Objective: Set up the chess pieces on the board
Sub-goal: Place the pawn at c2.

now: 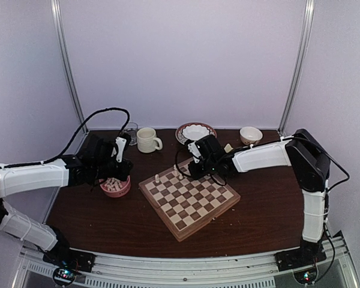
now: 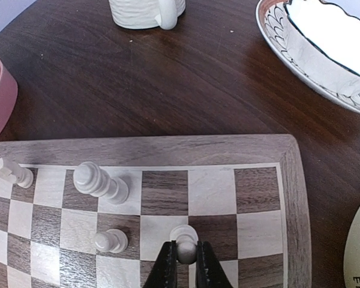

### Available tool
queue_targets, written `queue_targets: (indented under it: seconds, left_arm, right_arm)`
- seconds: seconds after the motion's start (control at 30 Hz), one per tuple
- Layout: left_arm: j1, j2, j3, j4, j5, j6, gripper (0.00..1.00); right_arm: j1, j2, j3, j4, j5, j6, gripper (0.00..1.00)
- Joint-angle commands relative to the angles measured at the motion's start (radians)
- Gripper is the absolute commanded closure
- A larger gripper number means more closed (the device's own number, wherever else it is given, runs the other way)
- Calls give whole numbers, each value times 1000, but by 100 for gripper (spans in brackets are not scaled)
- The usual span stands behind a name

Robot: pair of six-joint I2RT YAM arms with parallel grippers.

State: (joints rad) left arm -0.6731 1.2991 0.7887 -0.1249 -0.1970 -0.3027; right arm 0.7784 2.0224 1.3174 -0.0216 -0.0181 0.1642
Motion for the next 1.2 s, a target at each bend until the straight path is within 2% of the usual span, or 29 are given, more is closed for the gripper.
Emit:
queue_targets:
  seconds: [0.0, 0.87, 1.17]
  left_arm:
    - [30, -12, -5, -19, -36, -63, 86]
    - [41, -7, 1, -41, -54, -76, 86]
    - [41, -5, 1, -43, -53, -76, 86]
  right_arm:
    - [1, 25, 41, -32, -32, 2, 92]
    - [1, 32, 47, -41, -87, -10, 89]
    - [1, 30, 50, -42, -90, -12, 81]
